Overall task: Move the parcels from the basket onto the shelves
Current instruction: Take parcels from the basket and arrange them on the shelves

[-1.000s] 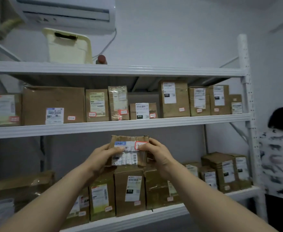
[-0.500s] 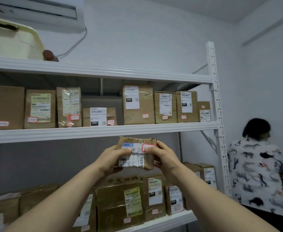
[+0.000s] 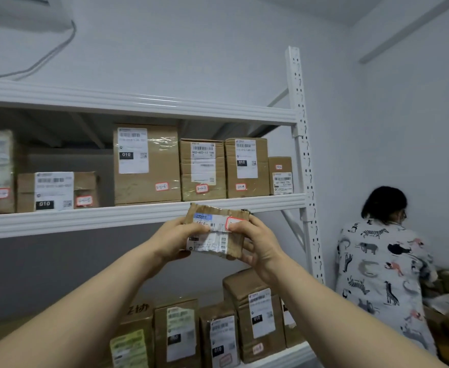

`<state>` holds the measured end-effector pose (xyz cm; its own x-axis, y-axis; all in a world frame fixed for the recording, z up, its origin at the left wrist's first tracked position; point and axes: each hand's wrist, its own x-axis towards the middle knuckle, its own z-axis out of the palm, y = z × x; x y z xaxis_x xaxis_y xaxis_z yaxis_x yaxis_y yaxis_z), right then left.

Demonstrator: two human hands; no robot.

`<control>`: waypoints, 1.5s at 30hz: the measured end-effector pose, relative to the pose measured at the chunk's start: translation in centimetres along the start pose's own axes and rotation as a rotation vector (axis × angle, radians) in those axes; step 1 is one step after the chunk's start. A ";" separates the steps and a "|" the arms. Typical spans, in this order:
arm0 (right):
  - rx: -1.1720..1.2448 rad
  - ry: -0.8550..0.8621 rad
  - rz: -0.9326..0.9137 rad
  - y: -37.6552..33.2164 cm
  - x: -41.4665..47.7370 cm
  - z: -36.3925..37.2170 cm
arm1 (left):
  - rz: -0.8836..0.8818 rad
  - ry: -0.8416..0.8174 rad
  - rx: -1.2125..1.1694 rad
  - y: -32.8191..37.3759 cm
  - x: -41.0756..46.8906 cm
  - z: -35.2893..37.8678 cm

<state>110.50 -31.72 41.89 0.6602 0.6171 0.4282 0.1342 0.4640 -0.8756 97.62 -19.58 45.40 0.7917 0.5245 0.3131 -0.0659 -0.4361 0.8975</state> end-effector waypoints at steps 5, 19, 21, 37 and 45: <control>0.010 0.063 -0.056 0.3 3.3 -2.9 | 0.063 -0.020 0.027 0.8 4.0 2.8; 0.064 0.038 -0.179 -1.2 13.7 -10.8 | 0.404 0.480 0.418 5.2 16.1 6.3; 0.080 0.016 -0.181 -1.3 15.3 -11.7 | 0.400 0.559 0.539 5.8 17.1 6.5; 0.183 -0.031 -0.195 -3.4 19.4 -13.8 | 0.397 0.738 1.256 9.5 21.9 6.9; 0.206 0.025 -0.251 -4.3 20.8 -11.4 | 0.287 0.746 1.367 10.0 23.9 4.4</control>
<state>132.11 -28.13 51.98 0.6437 0.4526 0.6171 0.1447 0.7198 -0.6789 118.55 -14.62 60.46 0.3583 0.3592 0.8617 0.7452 -0.6661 -0.0322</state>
